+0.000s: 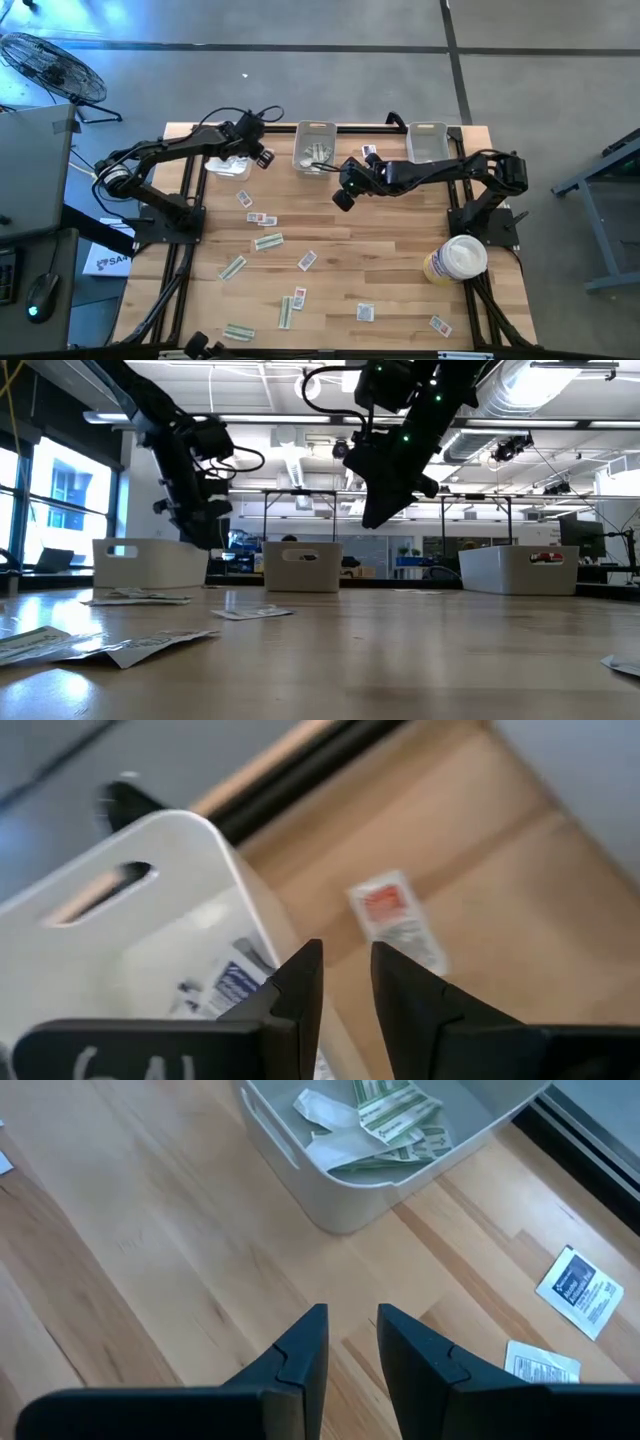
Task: Pick & Place First Aid Supplies
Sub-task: Put the orange pad into the right gray bin
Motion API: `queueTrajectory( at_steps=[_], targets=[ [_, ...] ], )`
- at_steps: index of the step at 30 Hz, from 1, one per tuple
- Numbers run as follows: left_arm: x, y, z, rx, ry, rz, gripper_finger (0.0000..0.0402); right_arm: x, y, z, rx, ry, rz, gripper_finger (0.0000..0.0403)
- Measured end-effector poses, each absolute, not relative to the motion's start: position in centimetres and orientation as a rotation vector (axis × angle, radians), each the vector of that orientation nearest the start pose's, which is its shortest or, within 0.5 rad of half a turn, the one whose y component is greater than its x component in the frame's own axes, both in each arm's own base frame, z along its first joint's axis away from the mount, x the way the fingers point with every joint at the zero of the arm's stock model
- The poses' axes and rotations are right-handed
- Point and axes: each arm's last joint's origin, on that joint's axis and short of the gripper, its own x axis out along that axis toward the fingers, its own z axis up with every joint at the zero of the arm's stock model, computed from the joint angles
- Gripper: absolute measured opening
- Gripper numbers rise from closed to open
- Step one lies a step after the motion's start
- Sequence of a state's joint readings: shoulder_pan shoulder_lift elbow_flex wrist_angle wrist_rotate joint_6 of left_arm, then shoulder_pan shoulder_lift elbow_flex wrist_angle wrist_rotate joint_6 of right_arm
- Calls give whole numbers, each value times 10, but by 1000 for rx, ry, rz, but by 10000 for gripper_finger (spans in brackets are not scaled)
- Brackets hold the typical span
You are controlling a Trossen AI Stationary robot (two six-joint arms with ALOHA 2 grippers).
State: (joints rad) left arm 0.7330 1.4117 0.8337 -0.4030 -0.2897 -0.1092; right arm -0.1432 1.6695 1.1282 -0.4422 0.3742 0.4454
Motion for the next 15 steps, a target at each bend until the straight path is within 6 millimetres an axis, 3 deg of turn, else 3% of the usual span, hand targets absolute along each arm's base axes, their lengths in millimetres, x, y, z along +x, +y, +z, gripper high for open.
queueTrajectory(
  at_steps=[5, 10, 15],
  targets=[
    [193, 187, 202, -305, 942, 1050, 85, 334, -59, 212, 287, 862, -680, 83],
    [197, 185, 202, -323, 935, 905, 85, 334, -59, 212, 287, 863, -680, 83],
    [200, 188, 196, -458, 880, 972, 85, 334, -59, 213, 285, 862, -683, 83]
  ],
)
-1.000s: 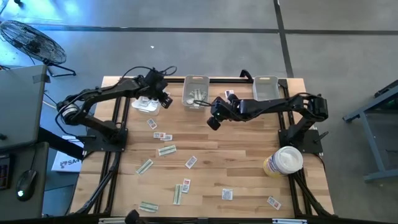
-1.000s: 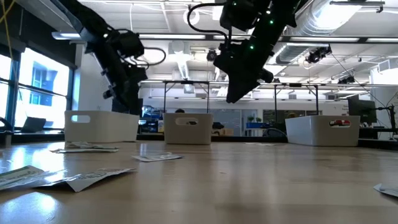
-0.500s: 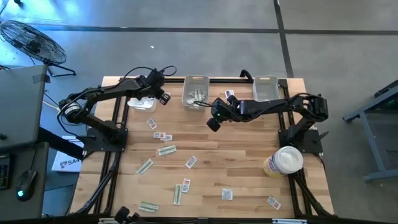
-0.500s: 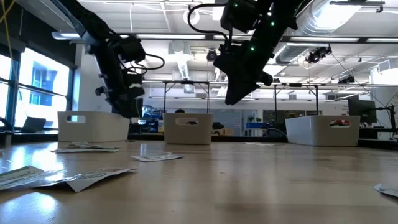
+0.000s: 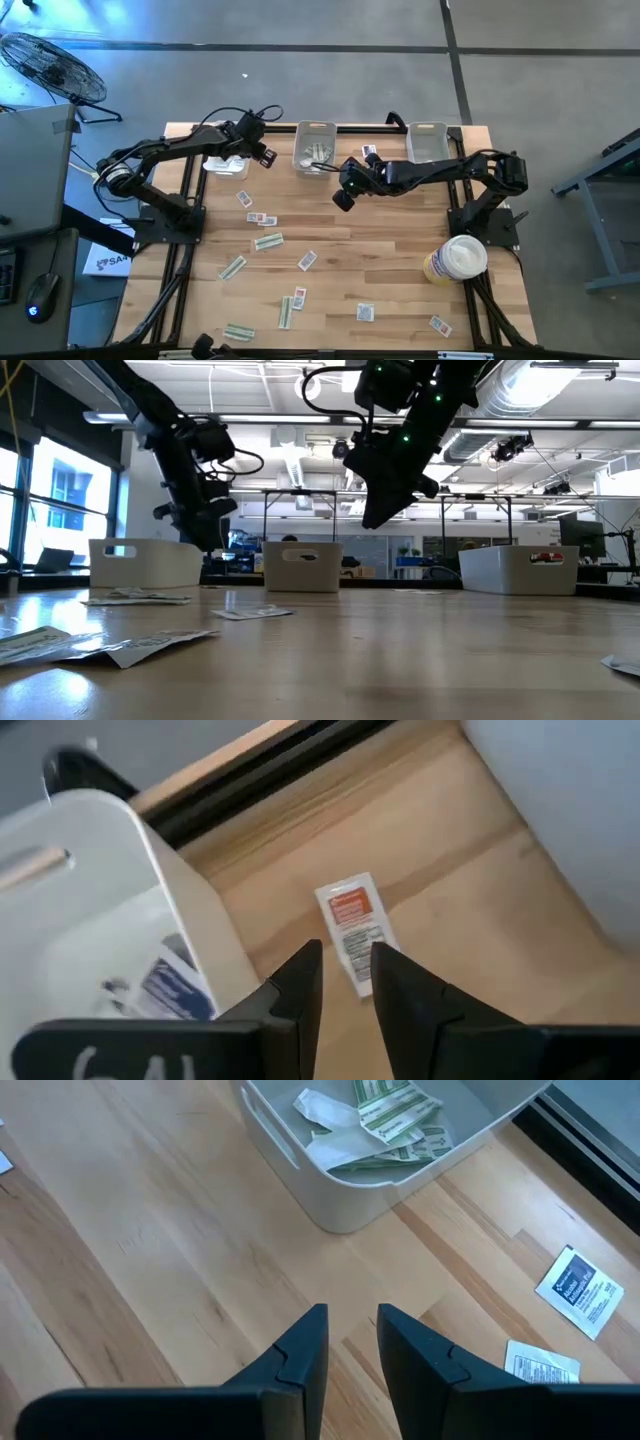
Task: Pick & Place First Aid Supplies
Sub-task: Put the orange pad into the right gray bin
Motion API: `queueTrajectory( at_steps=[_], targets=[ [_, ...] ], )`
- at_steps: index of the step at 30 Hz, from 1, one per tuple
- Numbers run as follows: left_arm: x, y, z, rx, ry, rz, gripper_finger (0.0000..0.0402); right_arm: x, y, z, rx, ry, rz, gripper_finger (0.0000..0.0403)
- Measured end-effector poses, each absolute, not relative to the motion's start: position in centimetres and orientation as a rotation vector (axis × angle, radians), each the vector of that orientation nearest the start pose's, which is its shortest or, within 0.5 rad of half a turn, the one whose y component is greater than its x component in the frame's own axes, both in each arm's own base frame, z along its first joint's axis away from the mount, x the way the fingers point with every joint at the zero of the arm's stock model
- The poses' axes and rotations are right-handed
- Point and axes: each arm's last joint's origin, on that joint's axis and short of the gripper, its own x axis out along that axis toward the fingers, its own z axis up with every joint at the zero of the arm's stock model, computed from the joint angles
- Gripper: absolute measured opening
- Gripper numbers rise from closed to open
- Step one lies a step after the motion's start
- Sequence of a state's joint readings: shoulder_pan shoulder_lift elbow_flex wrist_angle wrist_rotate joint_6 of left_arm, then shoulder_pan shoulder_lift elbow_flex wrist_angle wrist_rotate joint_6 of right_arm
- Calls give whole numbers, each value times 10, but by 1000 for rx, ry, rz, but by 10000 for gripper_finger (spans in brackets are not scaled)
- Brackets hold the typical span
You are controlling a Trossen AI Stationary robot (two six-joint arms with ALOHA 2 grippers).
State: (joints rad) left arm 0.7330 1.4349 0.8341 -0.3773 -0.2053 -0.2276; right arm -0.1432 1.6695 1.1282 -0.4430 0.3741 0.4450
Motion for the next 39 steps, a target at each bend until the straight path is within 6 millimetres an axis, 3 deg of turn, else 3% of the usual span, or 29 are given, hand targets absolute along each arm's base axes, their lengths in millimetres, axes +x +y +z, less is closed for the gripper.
queueTrajectory(
  at_steps=[3, 11, 27, 34, 39],
  targets=[
    [208, 192, 189, -512, 840, 919, 85, 334, -59, 213, 285, 861, -683, 83],
    [215, 198, 170, -398, 932, 875, 85, 334, -59, 213, 284, 860, -684, 83],
    [234, 213, 176, -125, 1206, 686, 85, 335, -59, 213, 277, 854, -696, 83],
    [242, 221, 165, 0, 1352, 608, 85, 335, -59, 213, 277, 854, -696, 83],
    [248, 215, 159, 75, 1390, 511, 85, 335, -59, 213, 279, 855, -693, 83]
  ],
)
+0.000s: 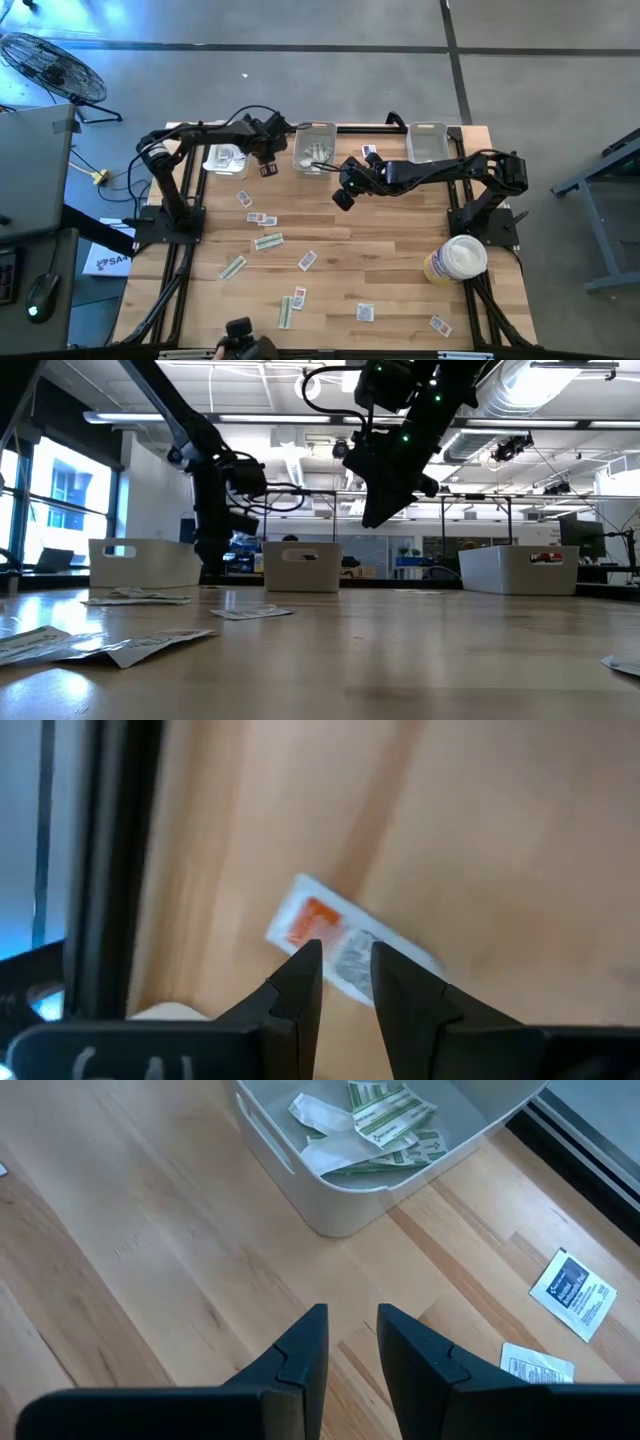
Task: Pick & Place First Aid Supplies
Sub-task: Put the orange pad into the right gray bin
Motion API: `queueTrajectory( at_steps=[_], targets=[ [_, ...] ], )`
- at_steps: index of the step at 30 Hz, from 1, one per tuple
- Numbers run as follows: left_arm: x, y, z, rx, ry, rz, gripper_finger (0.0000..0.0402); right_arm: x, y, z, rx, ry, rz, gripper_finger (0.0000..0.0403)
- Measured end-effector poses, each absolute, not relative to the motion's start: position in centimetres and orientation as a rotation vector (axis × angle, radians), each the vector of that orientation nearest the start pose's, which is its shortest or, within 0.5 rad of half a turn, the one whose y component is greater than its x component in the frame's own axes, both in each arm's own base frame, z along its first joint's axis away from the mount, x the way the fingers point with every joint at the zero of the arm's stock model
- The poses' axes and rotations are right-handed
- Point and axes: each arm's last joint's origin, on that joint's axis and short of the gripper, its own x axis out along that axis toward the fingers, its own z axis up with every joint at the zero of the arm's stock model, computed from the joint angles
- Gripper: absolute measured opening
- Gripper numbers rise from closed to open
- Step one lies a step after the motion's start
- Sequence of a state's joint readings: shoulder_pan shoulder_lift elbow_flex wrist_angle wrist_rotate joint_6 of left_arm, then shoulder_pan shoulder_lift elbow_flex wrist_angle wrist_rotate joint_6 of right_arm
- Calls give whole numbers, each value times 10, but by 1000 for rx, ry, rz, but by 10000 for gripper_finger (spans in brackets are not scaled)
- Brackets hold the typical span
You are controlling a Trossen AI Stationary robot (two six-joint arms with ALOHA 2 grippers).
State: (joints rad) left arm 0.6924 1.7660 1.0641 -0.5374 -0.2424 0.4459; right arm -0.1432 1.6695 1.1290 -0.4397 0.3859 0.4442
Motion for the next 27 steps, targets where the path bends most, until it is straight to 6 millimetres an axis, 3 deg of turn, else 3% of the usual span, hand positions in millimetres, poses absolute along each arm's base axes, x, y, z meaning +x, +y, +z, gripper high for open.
queueTrajectory(
  at_steps=[7, 15, 20, 27],
  targets=[
    [254, 202, 159, 226, 1486, 415, 85, 334, -59, 213, 278, 857, -692, 83],
    [256, 204, 160, 319, 1494, 411, 85, 336, -51, 213, 260, 863, -667, 83],
    [256, 203, 155, 461, 1503, 302, 85, 336, -46, 213, 252, 864, -654, 83],
    [256, 203, 154, 473, 1500, 303, 85, 337, -42, 213, 245, 864, -644, 83]
  ],
)
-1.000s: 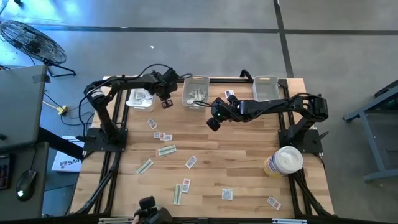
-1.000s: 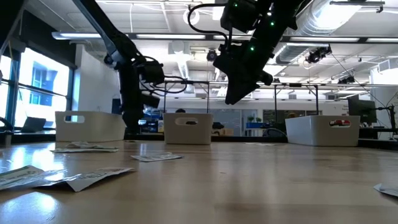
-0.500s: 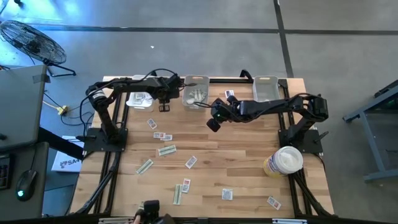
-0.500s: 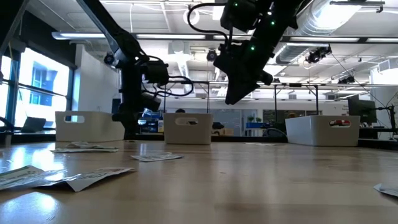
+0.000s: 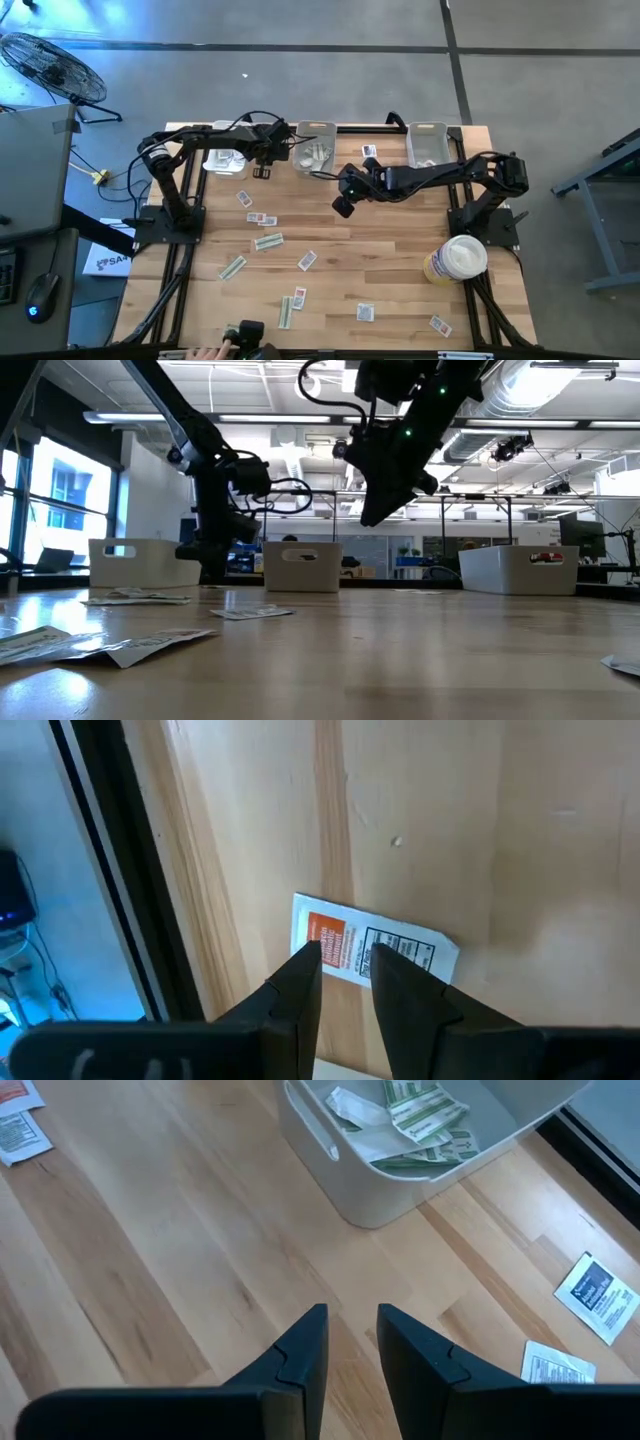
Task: Pick & Place First Aid Supplies
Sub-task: Put the orange pad into the right gray bin
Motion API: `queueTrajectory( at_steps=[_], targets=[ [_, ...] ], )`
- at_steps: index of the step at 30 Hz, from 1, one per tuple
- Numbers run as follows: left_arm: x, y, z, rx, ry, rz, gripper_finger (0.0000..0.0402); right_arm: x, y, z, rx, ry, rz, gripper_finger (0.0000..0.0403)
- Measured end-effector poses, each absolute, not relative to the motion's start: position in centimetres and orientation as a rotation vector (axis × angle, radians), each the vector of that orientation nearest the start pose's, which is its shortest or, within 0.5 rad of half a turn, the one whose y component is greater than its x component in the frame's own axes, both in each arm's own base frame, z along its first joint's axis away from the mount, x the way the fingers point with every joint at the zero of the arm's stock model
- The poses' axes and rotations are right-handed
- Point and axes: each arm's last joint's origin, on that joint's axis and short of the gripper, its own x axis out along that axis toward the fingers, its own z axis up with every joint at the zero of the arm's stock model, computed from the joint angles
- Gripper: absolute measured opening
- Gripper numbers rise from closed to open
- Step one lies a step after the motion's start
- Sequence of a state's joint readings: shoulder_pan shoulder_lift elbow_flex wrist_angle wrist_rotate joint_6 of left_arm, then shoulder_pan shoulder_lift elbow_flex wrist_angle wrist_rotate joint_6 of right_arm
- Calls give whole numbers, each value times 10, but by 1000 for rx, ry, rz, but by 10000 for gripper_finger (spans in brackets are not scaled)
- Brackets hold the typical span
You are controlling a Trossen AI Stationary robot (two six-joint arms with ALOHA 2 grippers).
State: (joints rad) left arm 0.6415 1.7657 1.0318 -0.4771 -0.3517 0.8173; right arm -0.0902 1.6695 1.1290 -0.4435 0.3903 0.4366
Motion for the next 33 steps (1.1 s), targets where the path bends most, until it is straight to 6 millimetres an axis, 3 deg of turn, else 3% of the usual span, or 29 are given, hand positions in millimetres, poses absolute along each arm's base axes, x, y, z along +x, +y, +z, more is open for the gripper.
queueTrajectory(
  at_steps=[13, 33],
  targets=[
    [248, 217, 153, 448, 1500, 340, 85, 337, -41, 213, 251, 867, -635, 83],
    [243, 199, 148, 279, 1526, 143, 85, 337, -41, 213, 256, 869, -627, 83]
  ],
)
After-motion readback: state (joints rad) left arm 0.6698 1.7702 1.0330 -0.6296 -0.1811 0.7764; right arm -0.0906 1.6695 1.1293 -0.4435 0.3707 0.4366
